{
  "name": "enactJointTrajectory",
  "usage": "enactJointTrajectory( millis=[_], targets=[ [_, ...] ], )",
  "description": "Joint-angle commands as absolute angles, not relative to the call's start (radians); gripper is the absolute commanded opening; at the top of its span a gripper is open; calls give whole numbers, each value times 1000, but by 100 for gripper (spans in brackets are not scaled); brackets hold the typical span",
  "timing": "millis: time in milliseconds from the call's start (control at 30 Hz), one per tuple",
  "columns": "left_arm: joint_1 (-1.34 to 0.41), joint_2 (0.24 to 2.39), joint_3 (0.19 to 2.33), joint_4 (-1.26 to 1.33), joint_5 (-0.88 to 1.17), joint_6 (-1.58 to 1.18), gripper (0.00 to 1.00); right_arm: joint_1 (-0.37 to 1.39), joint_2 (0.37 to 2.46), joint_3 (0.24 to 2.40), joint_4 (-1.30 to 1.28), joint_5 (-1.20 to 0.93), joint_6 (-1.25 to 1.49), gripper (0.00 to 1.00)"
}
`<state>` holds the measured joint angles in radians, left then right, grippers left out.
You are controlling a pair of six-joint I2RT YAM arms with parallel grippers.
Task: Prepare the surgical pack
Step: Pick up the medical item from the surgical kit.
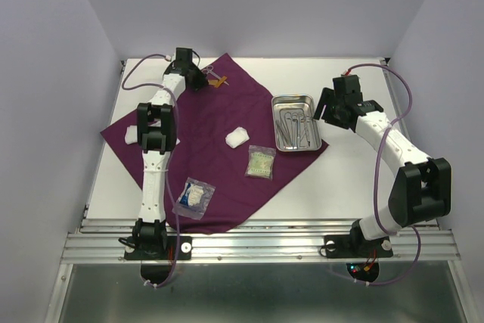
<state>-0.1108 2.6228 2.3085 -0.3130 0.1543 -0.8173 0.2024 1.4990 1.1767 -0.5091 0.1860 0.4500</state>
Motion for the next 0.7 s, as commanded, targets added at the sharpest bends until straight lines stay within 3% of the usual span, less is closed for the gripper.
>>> enactJointTrajectory(
  millis=[0,667],
  targets=[
    [-106,2485,2251,-330,121,-776,0,198,1460,1183,-500,175,463,72],
    [-152,2321,2129,-330,137,-670,0,198,1448,1163,-486,158,469,71]
  ],
)
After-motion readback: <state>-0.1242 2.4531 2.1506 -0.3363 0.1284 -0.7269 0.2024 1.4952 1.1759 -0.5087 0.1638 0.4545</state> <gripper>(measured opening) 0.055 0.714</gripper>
